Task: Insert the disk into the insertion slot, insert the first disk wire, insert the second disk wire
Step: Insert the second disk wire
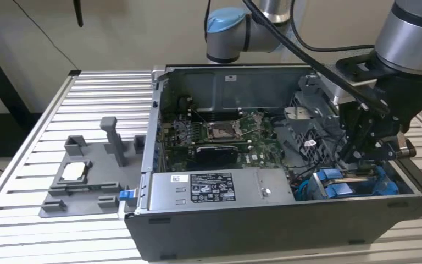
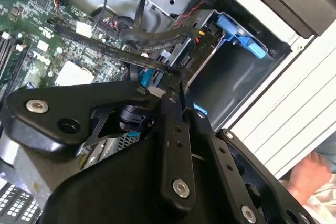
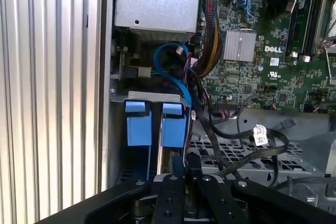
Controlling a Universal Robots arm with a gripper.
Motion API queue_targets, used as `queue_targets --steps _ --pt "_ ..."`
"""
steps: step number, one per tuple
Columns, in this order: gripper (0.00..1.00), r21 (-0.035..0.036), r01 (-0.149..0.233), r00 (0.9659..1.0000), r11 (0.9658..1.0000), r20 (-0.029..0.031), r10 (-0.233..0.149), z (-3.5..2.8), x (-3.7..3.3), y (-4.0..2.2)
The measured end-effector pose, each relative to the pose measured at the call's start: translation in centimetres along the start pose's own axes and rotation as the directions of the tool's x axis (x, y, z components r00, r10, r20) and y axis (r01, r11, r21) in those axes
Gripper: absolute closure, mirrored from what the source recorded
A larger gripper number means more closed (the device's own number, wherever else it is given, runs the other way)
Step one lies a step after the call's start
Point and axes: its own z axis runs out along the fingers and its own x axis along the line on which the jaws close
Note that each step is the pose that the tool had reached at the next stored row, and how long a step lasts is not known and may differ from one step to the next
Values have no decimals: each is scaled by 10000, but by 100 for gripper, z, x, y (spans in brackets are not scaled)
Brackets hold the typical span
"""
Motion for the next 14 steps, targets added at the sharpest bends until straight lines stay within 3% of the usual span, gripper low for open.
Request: queue_targets --steps 3,14 --pt "84 -208 -14 10000 9998 31 14 6 16 -35" --pt "84 -792 -50 9999 9968 148 62 33 69 -167"
